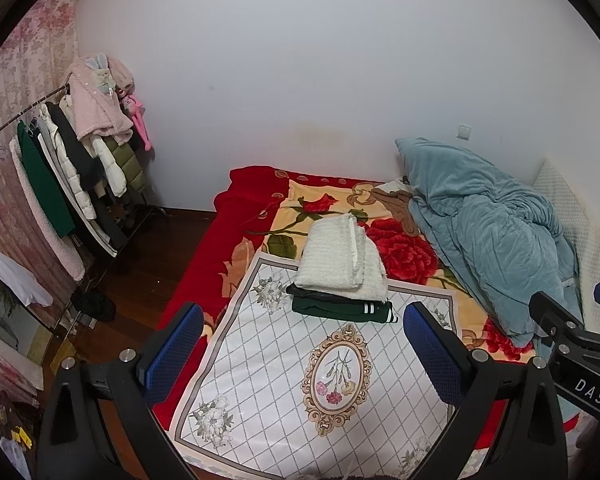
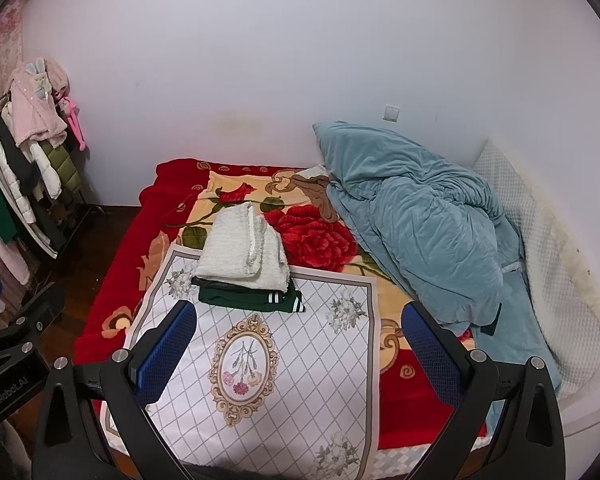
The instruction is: Fold large clothes
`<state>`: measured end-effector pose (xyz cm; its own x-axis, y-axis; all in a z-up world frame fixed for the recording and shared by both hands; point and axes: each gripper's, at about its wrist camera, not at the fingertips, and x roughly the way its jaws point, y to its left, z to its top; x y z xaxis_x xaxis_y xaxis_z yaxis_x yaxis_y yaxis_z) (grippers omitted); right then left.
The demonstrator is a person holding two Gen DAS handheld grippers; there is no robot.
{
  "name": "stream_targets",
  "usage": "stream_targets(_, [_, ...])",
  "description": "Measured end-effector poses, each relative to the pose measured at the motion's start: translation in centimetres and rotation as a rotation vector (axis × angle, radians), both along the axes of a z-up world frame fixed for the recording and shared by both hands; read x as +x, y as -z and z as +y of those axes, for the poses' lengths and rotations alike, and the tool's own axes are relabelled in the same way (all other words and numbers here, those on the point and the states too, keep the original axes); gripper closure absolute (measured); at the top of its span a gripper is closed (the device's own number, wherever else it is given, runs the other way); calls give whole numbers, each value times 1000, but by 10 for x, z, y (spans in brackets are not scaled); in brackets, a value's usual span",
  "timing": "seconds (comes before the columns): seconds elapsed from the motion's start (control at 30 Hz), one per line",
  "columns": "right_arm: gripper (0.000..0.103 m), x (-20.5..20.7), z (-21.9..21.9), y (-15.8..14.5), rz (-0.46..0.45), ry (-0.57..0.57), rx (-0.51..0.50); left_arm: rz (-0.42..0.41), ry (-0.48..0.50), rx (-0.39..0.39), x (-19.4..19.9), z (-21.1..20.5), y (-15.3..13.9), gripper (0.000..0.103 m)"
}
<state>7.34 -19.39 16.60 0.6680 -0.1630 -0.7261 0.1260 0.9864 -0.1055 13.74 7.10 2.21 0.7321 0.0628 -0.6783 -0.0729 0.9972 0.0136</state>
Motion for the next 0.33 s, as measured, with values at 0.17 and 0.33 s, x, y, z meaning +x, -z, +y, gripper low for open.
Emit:
stream_targets(0.17, [0,-3,1,-1,3,2,2,1,-3,-1,-2,1,0,1])
stream_targets(0.33, [0,-3,2,-4,2,-1,0,4,-9,-7,-4,3,1,1])
